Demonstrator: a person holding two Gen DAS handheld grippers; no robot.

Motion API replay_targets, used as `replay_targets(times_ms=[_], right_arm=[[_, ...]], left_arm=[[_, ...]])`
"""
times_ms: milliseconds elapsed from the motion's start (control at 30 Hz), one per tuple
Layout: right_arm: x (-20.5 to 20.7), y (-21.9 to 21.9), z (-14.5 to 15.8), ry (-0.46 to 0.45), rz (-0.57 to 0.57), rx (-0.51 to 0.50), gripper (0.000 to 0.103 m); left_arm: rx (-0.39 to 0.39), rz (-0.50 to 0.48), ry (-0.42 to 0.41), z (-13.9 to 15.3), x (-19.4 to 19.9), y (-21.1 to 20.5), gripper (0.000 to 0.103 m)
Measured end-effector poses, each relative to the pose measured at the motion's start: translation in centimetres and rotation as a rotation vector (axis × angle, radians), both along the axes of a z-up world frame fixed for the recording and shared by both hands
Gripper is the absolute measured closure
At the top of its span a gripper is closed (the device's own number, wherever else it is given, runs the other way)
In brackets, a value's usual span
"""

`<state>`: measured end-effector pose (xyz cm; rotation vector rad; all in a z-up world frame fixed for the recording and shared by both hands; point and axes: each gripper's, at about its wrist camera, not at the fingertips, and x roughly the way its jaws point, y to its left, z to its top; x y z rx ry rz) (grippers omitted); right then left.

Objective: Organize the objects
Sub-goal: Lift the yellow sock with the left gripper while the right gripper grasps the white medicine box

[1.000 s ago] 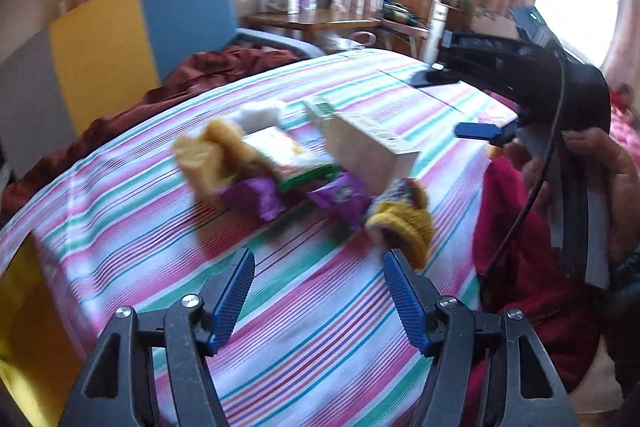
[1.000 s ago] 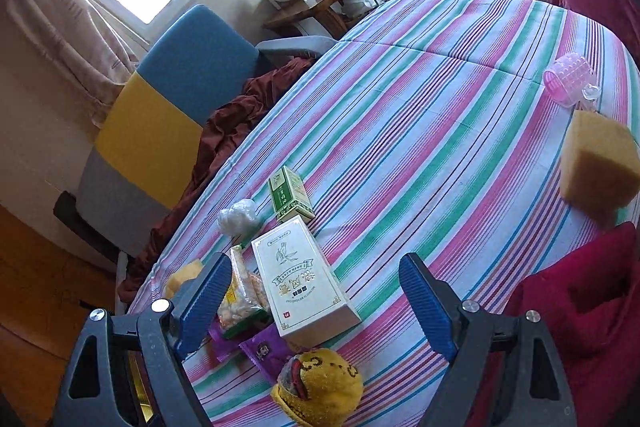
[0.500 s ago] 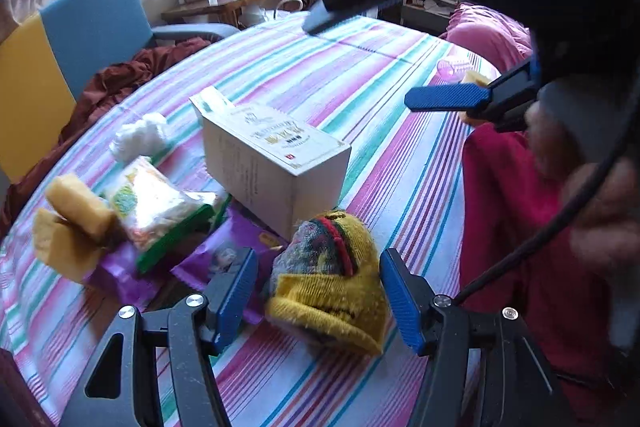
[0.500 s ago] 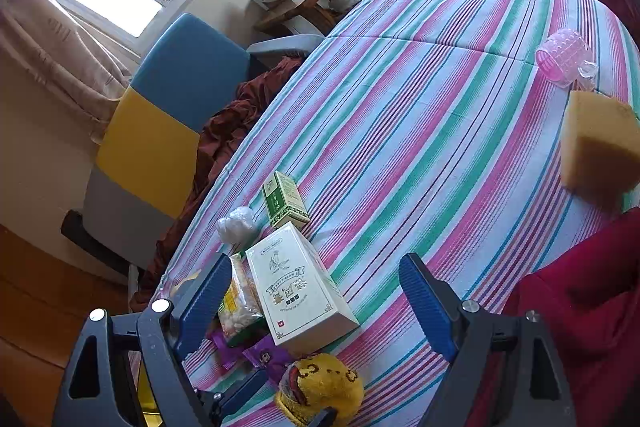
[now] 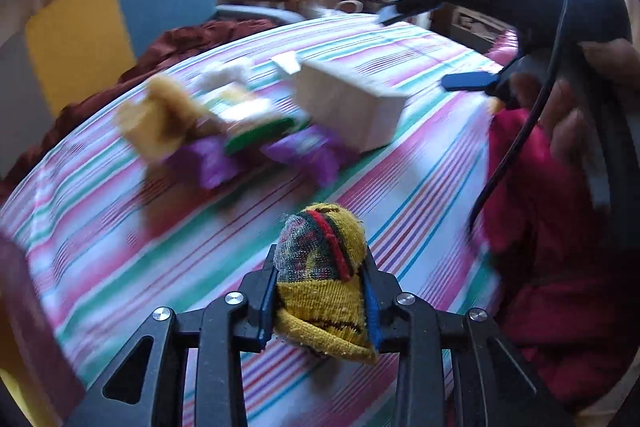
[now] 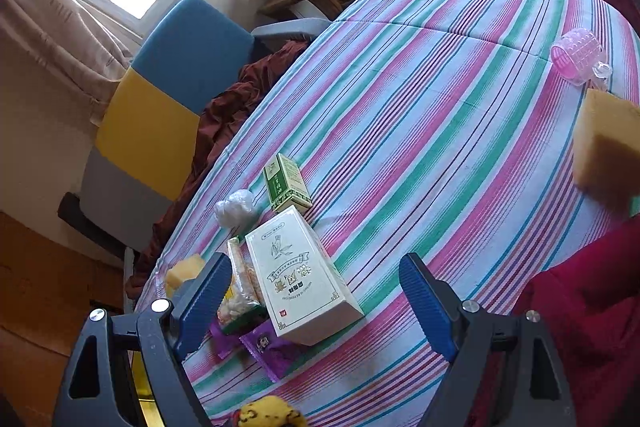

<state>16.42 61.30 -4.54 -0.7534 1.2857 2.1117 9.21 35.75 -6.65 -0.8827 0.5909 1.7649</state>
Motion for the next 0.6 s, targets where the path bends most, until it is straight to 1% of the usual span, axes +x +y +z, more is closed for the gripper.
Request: replay_targets(times_ms=[33, 100, 167, 233, 333, 400, 600], right_arm=[[-0.1, -0.1, -0.1, -0.008, 0.005, 0.002, 0.016], [-0.5, -0.2, -0.1, -0.028, 0.016, 0.008, 0.016], [-0.8, -0.4, -0.2, -0.053, 0.025, 0.019, 0.016], [-1.1, -0.7, -0.1, -0.08, 0.032, 0.037, 0.016], [-1.6, -1.2, 0.1, -0.122, 0.053, 0.071, 0.016], [-2.2, -1.6, 0.0, -0.15, 0.077, 0.089, 0.02], [-4.8, -2.0, -0.4, -0.274, 0.163, 0.135, 0.021]], left_arm=[[-0.01, 0.039, -0.004, -0.5, -0.6, -1.5, 0.067], [0.014, 0.113, -0.028, -1.0, -1.8, -4.4, 0.067], [0.017, 0.142, -0.026, -1.2, -2.0, -5.5, 0.067], [0.023, 0.151, -0.036, -1.3, -1.9, -5.9, 0.066], [0.031, 0.141, -0.02, -1.6, -1.7, -6.1, 0.065], [0.042, 0.137, -0.019, -1.8, -1.6, -6.3, 0.065], [0.056, 0.122, -0.019, -1.6, -1.2, -6.5, 0.065]])
